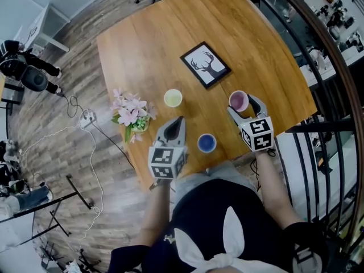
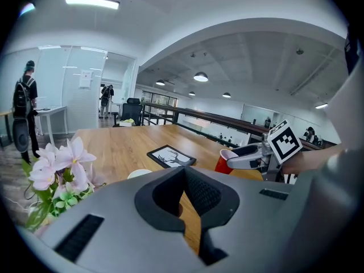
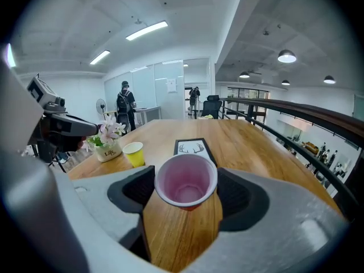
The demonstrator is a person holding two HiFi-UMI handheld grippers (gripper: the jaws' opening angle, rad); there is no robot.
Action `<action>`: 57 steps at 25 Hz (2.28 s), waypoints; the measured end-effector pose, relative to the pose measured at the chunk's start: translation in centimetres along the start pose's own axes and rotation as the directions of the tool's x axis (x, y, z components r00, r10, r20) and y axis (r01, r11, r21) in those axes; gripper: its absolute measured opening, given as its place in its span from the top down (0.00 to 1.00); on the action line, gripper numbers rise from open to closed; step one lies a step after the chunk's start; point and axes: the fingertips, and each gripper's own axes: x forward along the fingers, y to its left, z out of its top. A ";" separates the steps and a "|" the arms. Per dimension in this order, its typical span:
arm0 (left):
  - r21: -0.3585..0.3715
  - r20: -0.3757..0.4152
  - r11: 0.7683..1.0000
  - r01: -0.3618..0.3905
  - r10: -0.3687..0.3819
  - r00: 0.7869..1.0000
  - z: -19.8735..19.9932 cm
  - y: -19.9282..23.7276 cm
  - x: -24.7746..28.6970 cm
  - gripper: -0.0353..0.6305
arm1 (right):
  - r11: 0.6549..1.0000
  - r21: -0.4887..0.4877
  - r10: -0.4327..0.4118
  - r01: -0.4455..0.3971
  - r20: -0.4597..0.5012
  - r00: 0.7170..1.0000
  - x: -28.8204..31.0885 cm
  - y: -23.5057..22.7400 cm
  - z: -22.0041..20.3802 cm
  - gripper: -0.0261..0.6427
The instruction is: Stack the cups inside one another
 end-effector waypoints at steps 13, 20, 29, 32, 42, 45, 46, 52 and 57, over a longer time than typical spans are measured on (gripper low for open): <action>0.001 0.011 1.000 -0.024 0.024 1.000 -0.1 0.2 -1.1 0.92 | 0.999 -0.021 0.044 -0.043 0.050 0.998 -2.1 1.8 2.0 0.45; -0.001 0.034 0.999 -0.043 0.043 0.999 -0.3 0.6 -1.4 0.92 | 0.997 -0.043 0.073 -0.071 0.058 0.996 -2.1 2.8 2.8 0.45; -0.036 0.029 0.995 -0.090 0.091 0.995 -0.6 1.6 -2.7 0.92 | 0.987 -0.097 0.137 -0.129 0.072 0.988 -0.8 4.7 4.8 0.45; -0.039 0.045 0.994 -0.107 0.109 0.993 -0.6 2.1 -3.1 0.92 | 0.980 -0.126 0.165 -0.154 0.077 0.983 -0.1 5.7 5.7 0.45; -0.072 0.040 0.983 -0.169 0.172 0.984 -1.1 3.6 -4.8 0.92 | 0.942 -0.214 0.286 -0.260 0.103 0.953 2.0 10.5 9.4 0.45; -0.066 0.049 0.983 -0.173 0.176 0.983 -1.4 3.8 -4.9 0.92 | 0.927 -0.237 0.322 -0.291 0.105 0.941 2.6 11.9 10.2 0.45; -0.068 0.049 0.982 -0.177 0.180 0.982 -1.5 3.8 -5.0 0.92 | 0.922 -0.244 0.332 -0.300 0.105 0.937 2.8 12.4 10.4 0.45; -0.093 0.038 0.973 -0.213 0.217 0.975 -2.0 4.6 -6.1 0.92 | 0.895 -0.279 0.387 -0.348 0.097 0.917 4.1 14.6 11.5 0.45; -0.106 0.047 0.966 -0.238 0.244 0.969 -2.4 5.3 -6.9 0.92 | 0.871 -0.304 0.428 -0.385 0.088 0.900 4.6 16.4 12.2 0.45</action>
